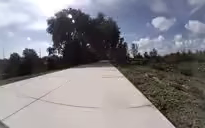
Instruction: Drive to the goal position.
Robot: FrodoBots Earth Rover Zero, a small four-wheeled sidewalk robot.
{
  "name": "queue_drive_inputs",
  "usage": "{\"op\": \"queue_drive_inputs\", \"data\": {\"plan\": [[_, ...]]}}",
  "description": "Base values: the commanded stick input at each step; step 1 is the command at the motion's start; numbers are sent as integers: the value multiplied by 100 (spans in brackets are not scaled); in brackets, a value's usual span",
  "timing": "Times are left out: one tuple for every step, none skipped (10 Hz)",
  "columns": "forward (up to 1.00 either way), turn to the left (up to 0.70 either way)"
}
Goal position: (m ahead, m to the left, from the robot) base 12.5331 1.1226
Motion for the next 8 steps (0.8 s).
{"op": "queue_drive_inputs", "data": {"plan": [[85, 0], [85, 0], [85, 0], [85, 0], [85, 0], [85, 0], [85, 0], [85, 0]]}}
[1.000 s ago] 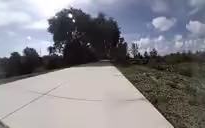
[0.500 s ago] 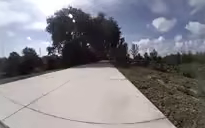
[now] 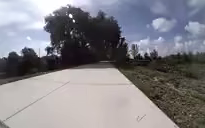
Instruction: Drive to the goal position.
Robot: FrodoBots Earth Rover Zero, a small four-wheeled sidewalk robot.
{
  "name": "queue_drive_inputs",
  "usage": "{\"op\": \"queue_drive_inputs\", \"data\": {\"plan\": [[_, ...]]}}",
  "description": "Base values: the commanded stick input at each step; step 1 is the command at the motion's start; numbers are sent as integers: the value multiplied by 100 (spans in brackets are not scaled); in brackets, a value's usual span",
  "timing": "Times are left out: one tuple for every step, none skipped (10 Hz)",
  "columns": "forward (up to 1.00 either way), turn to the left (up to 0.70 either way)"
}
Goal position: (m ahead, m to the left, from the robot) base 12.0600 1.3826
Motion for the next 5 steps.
{"op": "queue_drive_inputs", "data": {"plan": [[85, 0], [85, 0], [85, 0], [85, 0], [85, 0]]}}
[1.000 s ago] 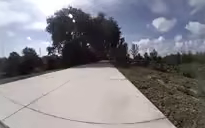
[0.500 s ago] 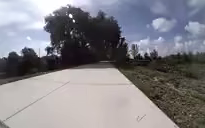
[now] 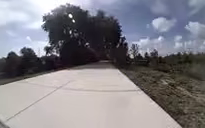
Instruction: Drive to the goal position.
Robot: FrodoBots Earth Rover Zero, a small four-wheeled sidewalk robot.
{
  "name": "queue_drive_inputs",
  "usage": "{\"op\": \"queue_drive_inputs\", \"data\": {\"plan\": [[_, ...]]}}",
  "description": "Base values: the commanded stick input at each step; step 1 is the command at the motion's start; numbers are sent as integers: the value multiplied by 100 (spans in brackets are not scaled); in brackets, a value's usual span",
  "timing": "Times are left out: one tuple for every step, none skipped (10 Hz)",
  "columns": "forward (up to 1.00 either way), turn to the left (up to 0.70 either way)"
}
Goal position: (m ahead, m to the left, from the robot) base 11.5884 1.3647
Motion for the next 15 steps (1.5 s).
{"op": "queue_drive_inputs", "data": {"plan": [[85, 0], [85, 0], [85, 0], [85, 0], [85, 0], [85, 0], [85, 0], [85, 0], [85, 0], [85, 0], [85, 0], [85, 0], [85, 0], [85, 0], [85, 0]]}}
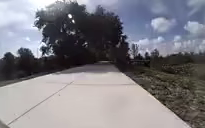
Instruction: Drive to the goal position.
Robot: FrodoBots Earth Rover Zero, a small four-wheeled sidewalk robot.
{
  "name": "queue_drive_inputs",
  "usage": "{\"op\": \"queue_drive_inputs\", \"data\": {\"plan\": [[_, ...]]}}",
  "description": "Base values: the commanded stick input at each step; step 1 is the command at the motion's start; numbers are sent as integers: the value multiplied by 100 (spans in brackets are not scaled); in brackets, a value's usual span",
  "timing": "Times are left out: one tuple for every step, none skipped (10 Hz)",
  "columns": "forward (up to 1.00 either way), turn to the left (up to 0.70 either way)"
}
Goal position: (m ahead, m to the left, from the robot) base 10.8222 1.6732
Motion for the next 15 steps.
{"op": "queue_drive_inputs", "data": {"plan": [[85, 0], [85, 0], [85, 0], [85, 0], [85, 0], [85, 0], [85, 0], [85, 0], [85, 0], [85, 0], [85, 0], [85, 0], [85, 0], [85, 0], [85, 0]]}}
